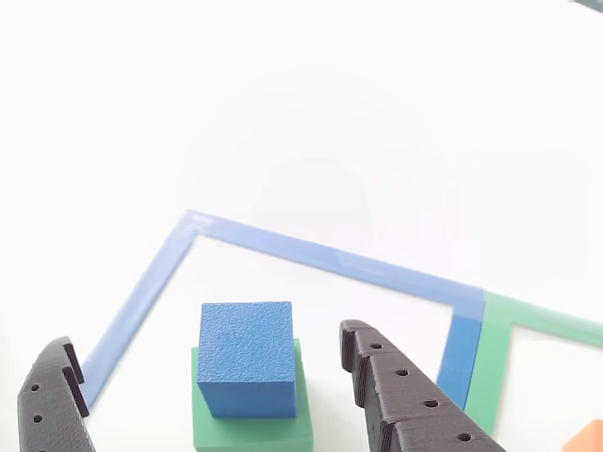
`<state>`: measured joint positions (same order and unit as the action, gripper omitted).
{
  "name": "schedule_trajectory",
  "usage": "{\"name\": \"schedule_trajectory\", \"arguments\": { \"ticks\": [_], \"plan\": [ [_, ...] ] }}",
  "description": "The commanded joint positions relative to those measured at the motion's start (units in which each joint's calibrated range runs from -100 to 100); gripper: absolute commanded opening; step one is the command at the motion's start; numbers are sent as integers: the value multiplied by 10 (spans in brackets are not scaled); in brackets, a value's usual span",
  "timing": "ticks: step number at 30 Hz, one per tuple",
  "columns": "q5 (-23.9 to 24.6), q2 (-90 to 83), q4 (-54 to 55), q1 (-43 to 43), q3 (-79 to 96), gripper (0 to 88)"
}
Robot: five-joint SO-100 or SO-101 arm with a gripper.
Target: Tower of hanoi
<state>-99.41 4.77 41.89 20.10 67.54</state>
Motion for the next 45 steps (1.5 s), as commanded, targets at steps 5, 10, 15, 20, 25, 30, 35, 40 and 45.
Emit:
{"name": "schedule_trajectory", "arguments": {
  "ticks": [5,10,15,20,25,30,35,40,45],
  "plan": [
    [-6,8,28,15,-19,305],
    [-6,14,30,15,-21,245],
    [-6,17,31,20,-25,182],
    [-6,21,31,21,-27,147],
    [-6,21,31,25,-28,114],
    [-6,22,32,25,-28,89],
    [-6,22,32,22,-27,66],
    [-6,21,32,19,-25,52],
    [-6,18,32,16,-24,46]
  ]
}}
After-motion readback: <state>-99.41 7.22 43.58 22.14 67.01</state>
